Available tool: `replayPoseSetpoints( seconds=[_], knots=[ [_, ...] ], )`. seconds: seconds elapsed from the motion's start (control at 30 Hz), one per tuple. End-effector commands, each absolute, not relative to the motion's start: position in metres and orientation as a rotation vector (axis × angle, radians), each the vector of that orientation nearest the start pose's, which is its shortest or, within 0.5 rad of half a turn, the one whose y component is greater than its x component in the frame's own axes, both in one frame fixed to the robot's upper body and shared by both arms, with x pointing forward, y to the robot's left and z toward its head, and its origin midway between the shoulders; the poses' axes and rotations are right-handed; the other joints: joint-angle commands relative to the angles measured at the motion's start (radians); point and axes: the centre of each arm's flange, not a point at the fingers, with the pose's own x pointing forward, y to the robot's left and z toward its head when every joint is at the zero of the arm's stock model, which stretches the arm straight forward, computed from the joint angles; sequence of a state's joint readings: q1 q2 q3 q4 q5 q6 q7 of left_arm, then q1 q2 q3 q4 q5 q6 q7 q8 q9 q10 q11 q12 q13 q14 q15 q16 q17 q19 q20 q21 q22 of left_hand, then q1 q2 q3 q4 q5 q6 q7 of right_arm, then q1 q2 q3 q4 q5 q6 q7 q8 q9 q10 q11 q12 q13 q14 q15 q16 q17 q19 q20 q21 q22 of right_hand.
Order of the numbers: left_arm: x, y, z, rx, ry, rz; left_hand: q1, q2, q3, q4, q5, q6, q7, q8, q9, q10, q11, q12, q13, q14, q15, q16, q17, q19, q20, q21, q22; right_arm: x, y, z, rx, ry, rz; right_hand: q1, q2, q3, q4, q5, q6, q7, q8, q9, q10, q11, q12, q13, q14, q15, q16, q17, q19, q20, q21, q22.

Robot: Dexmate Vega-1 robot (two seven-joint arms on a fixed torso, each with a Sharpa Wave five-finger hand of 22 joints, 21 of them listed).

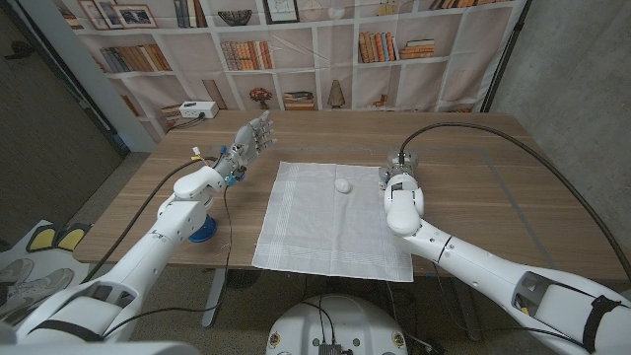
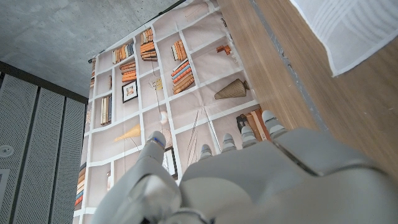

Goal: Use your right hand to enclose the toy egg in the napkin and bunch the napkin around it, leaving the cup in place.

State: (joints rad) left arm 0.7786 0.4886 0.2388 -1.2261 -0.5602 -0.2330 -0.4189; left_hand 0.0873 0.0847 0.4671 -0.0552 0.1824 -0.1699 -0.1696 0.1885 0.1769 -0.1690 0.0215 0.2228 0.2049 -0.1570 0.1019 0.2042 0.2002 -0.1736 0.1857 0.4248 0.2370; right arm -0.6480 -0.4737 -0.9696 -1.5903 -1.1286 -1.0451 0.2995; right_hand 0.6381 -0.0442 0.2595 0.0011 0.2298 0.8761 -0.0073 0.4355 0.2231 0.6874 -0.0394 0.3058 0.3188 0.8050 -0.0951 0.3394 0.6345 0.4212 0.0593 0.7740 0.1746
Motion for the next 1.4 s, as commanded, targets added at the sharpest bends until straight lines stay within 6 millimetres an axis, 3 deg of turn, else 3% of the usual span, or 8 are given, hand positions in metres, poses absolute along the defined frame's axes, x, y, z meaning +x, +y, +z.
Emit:
replayPoseSetpoints(
  seconds=[0.03, 0.17, 0.2, 0.3, 0.33, 0.4, 0.93, 1.4],
  knots=[
    [0.657, 0.307, 0.007, 0.112, -0.603, -0.452, 0.005, 0.0, 0.011, 0.0, 0.006, -0.031, 0.004, -0.002, 0.001, -0.045, 0.002, 0.003, 0.003, 0.002, -0.003, 0.001, 0.0, -0.06, 0.012, 0.003, 0.001, 0.629, -0.163, -0.058, -1.687, 0.0, -0.406, 0.079, -0.042, 0.006, -0.06, 0.035, -0.026, -0.019, -0.004, 0.007, -0.01, -0.012, -0.007, 0.012, -0.017, -0.065, 0.002, 0.013, -0.011, 0.001, -0.012, 0.005],
    [0.659, 0.307, 0.008, 0.11, -0.603, -0.453, 0.007, 0.001, 0.012, -0.001, 0.006, -0.031, 0.004, -0.002, 0.001, -0.045, 0.002, 0.003, 0.003, 0.001, -0.003, 0.0, -0.001, -0.06, 0.012, 0.003, 0.0, 0.631, -0.157, -0.066, -1.758, -0.009, -0.446, 0.217, -0.03, 0.026, -0.133, 0.083, -0.03, -0.045, 0.01, 0.023, 0.028, -0.033, 0.022, 0.03, -0.007, -0.095, 0.038, 0.058, -0.014, -0.013, -0.026, 0.006],
    [0.659, 0.308, 0.008, 0.111, -0.603, -0.451, 0.007, 0.001, 0.012, -0.001, 0.006, -0.03, 0.005, -0.001, 0.001, -0.046, 0.002, 0.003, 0.003, 0.001, -0.003, 0.0, -0.001, -0.06, 0.012, 0.003, 0.0, 0.631, -0.156, -0.067, -1.761, -0.015, -0.453, 0.279, -0.008, 0.044, -0.153, 0.106, 0.006, -0.048, 0.034, 0.034, 0.062, -0.04, 0.047, 0.042, 0.024, -0.106, 0.054, 0.071, -0.01, -0.022, -0.03, 0.006],
    [0.66, 0.308, 0.008, 0.11, -0.602, -0.451, 0.007, 0.002, 0.012, -0.001, 0.006, -0.03, 0.004, -0.001, 0.001, -0.045, 0.001, 0.003, 0.003, 0.001, -0.005, 0.0, -0.001, -0.06, 0.013, 0.003, 0.0, 0.63, -0.155, -0.069, -1.776, -0.053, -0.481, 0.372, 0.026, 0.058, -0.171, 0.129, 0.086, -0.038, 0.087, 0.059, 0.136, -0.052, 0.103, 0.069, 0.075, -0.123, 0.1, 0.116, 0.004, -0.045, -0.032, 0.007],
    [0.66, 0.308, 0.008, 0.11, -0.601, -0.45, 0.008, 0.002, 0.013, -0.001, 0.006, -0.03, 0.005, -0.001, 0.001, -0.046, 0.002, 0.003, 0.003, 0.001, -0.004, 0.0, -0.001, -0.061, 0.013, 0.003, 0.0, 0.63, -0.155, -0.069, -1.777, -0.066, -0.488, 0.43, 0.052, 0.071, -0.176, 0.134, 0.139, -0.032, 0.121, 0.076, 0.181, -0.06, 0.14, 0.088, 0.103, -0.127, 0.119, 0.138, 0.021, -0.06, -0.028, 0.008],
    [0.661, 0.308, 0.008, 0.109, -0.6, -0.451, 0.008, 0.001, 0.013, -0.001, 0.006, -0.03, 0.004, -0.001, 0.001, -0.045, 0.002, 0.003, 0.003, 0.001, -0.004, 0.0, -0.001, -0.06, 0.012, 0.003, 0.0, 0.63, -0.154, -0.069, -1.777, -0.088, -0.488, 0.456, 0.059, 0.073, -0.176, 0.132, 0.154, -0.034, 0.136, 0.087, 0.197, -0.069, 0.158, 0.099, 0.122, -0.128, 0.129, 0.149, 0.024, -0.067, -0.027, 0.008],
    [0.665, 0.306, 0.007, 0.107, -0.595, -0.452, 0.009, 0.001, 0.013, -0.002, 0.005, -0.031, 0.005, -0.002, 0.001, -0.045, 0.002, 0.003, 0.003, 0.001, -0.004, 0.0, 0.0, -0.06, 0.013, 0.003, 0.0, 0.616, -0.155, -0.033, -1.594, -0.315, -0.699, 0.47, 0.098, 0.081, -0.152, 0.123, 0.169, -0.027, 0.146, 0.084, 0.228, -0.063, 0.195, 0.118, 0.164, -0.12, 0.131, 0.158, 0.044, -0.074, -0.02, 0.008],
    [0.666, 0.304, 0.009, 0.107, -0.598, -0.45, 0.01, 0.002, 0.015, -0.003, 0.005, -0.031, 0.006, -0.002, 0.001, -0.045, 0.003, 0.003, 0.003, 0.0, -0.005, -0.001, 0.0, -0.06, 0.013, 0.003, -0.001, 0.594, -0.126, -0.01, -1.416, -0.437, -0.6, 0.466, 0.09, 0.078, -0.15, 0.112, 0.192, -0.018, 0.142, 0.062, 0.266, -0.043, 0.209, 0.106, 0.204, -0.12, 0.137, 0.163, 0.057, -0.064, -0.015, 0.009]
  ],
)
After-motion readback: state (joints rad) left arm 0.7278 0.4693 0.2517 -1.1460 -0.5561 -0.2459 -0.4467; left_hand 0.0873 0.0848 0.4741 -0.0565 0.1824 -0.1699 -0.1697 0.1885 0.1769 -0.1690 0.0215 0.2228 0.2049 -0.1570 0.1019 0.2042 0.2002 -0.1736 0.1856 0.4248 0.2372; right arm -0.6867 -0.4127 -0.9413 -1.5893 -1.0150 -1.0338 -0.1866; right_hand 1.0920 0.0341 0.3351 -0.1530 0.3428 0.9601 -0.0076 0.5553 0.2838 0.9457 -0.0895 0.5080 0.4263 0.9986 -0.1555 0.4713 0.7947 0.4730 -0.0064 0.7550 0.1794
